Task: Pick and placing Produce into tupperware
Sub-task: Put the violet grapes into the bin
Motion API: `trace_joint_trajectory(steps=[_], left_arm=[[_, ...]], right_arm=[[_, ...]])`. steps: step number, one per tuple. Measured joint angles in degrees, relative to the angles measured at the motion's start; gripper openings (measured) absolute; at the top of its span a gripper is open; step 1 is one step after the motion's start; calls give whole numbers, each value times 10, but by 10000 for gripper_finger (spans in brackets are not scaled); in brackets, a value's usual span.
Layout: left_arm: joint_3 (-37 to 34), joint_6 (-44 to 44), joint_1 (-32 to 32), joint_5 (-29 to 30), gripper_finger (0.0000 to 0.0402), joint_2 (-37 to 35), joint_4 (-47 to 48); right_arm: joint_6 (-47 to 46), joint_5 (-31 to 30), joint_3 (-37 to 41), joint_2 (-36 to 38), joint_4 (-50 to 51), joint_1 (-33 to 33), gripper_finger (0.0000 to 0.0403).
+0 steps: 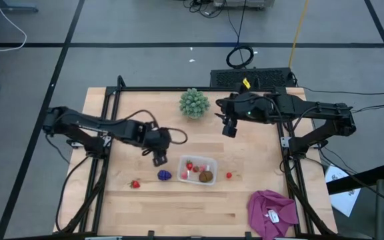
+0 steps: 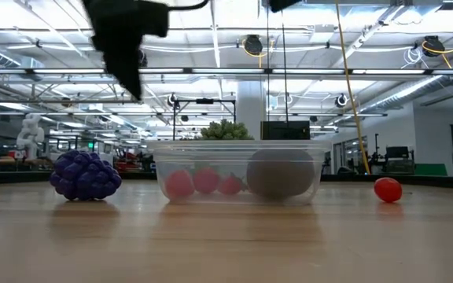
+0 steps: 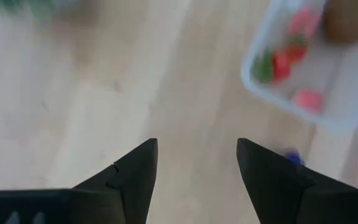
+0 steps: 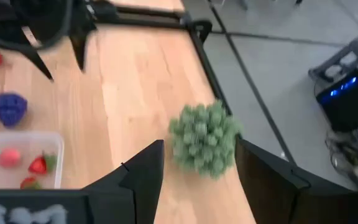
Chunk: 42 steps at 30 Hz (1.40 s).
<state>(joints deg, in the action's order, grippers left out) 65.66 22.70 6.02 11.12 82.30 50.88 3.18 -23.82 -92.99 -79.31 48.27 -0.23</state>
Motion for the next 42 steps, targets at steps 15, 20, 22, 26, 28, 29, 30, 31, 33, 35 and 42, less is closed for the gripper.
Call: trace_joint_trajectory(steps=[15, 20, 22, 26, 28, 29, 30, 31, 33, 35, 42], left_arm=[[-77, 77, 133, -34, 225, -3, -71], [-77, 56, 155, -33, 225, -2, -75], [-77, 47, 160, -32, 225, -2, -76], [-77, 43, 165, -14, 225, -2, -79], [-77, 35, 165, -8, 225, -2, -79], [-77, 33, 165, -5, 225, -2, -81], [-77, 31, 165, -2, 225, -2, -85], [-77, 30, 165, 3, 225, -2, -91], [-77, 30, 165, 4, 225, -2, -96], [-77, 29, 165, 5, 225, -2, -105], [-77, 42, 158, -3, 225, -2, -112]], right_arm=[[-9, 1, 0, 0, -56, 0, 189], [-10, 1, 0, 0, -62, 0, 189], [-9, 1, 0, 0, -65, 0, 189], [-9, 1, 0, 0, -65, 0, 189], [-9, 1, 0, 0, -65, 0, 189], [-9, 1, 0, 0, -65, 0, 189], [-9, 1, 0, 0, -65, 0, 189], [-8, 1, 0, 0, -65, 0, 189], [-8, 1, 0, 0, -65, 0, 189], [-8, 1, 0, 0, -65, 0, 189], [-8, 1, 0, 0, -65, 0, 189]])
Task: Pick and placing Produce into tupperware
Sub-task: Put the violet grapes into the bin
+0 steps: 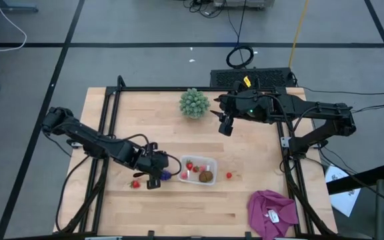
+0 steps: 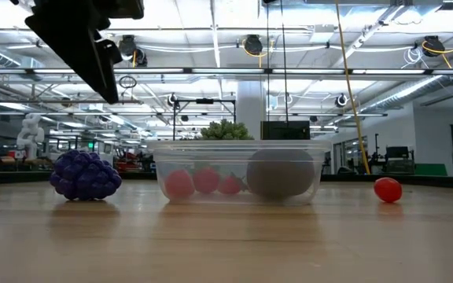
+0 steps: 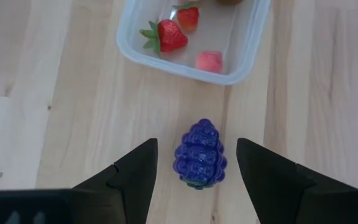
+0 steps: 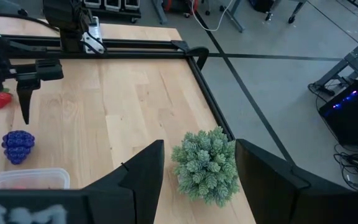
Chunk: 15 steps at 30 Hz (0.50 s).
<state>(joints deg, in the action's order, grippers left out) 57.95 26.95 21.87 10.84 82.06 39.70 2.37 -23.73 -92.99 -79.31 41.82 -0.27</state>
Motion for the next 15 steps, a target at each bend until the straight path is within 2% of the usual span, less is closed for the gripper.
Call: trace_joint_trajectory(steps=[9, 15], left_arm=[[0, 5, -2, 11, 230, 0, 2], [0, 0, -2, 8, 283, 0, 4]], right_arm=[[0, 0, 0, 0, 0, 0, 189], [0, 0, 0, 0, 0, 0, 189]])
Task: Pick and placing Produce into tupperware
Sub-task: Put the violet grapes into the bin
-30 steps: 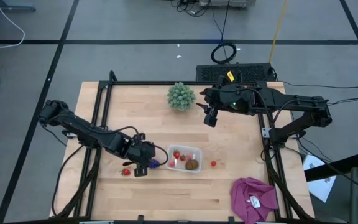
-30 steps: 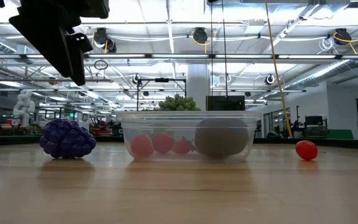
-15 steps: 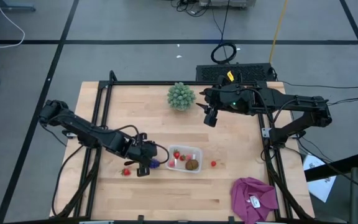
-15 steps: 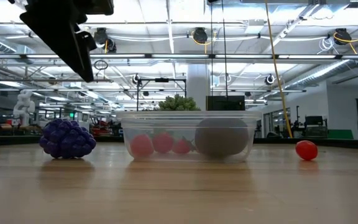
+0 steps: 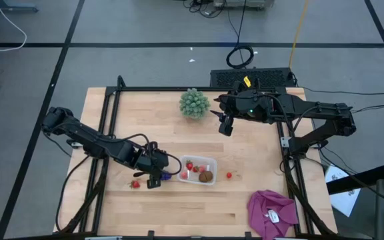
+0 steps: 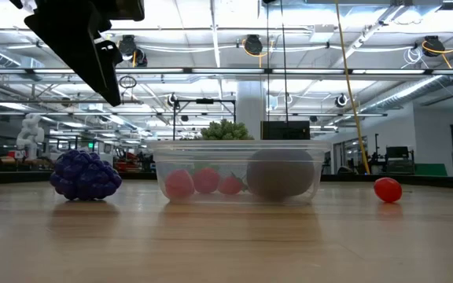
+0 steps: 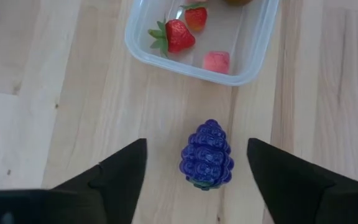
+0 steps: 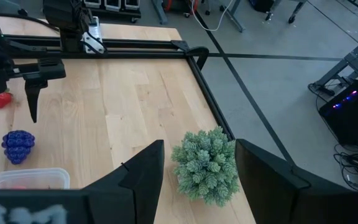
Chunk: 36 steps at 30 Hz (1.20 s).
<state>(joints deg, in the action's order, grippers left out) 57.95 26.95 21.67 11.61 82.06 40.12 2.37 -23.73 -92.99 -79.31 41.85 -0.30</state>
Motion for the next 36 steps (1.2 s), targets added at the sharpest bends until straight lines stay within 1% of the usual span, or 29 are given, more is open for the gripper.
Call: trace_joint_trajectory(steps=[5, 9, 12, 14, 27, 32, 36], left_arm=[[0, -10, 4, -3, 338, 0, -8], [0, 16, 11, -6, 360, 6, -16], [0, 47, 15, -12, 362, 21, -16], [0, 52, 16, -22, 362, 36, -16], [0, 28, 9, -62, 363, 140, -8], [0, 13, 2, -60, 363, 166, -13], [0, 4, -3, -59, 363, 171, -14]], right_arm=[[0, 0, 0, 0, 0, 0, 189], [0, 0, 0, 0, 0, 0, 189], [0, 0, 0, 0, 0, 0, 189], [0, 0, 0, 0, 0, 0, 189], [-1, 0, 0, 0, 0, 0, 189], [-1, 0, 0, 0, 0, 0, 189], [-1, 0, 0, 0, 0, 0, 189]])
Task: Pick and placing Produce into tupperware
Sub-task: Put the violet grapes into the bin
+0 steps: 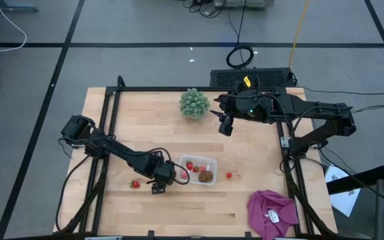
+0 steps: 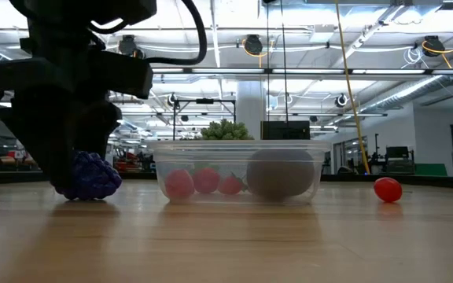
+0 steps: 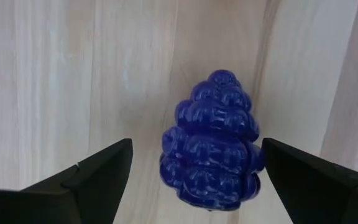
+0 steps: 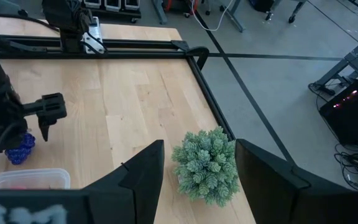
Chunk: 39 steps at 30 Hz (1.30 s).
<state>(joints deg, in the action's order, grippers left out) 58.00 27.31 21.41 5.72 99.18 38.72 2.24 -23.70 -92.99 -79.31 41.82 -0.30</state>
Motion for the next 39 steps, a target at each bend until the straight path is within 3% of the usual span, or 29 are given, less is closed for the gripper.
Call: trace_joint_trajectory(steps=[12, 23, 27, 39], left_arm=[[0, -5, -1, 0, 352, 0, -25], [0, 0, -1, -7, 222, -1, -26], [0, 2, -1, -8, 193, -1, -26], [1, 24, -1, -13, 225, -5, -22]], right_arm=[[0, 0, 0, 0, 0, 0, 189], [-1, 0, 0, 0, 0, 0, 189], [-1, 0, 0, 0, 0, 0, 189], [-1, 0, 0, 0, 0, 0, 189]])
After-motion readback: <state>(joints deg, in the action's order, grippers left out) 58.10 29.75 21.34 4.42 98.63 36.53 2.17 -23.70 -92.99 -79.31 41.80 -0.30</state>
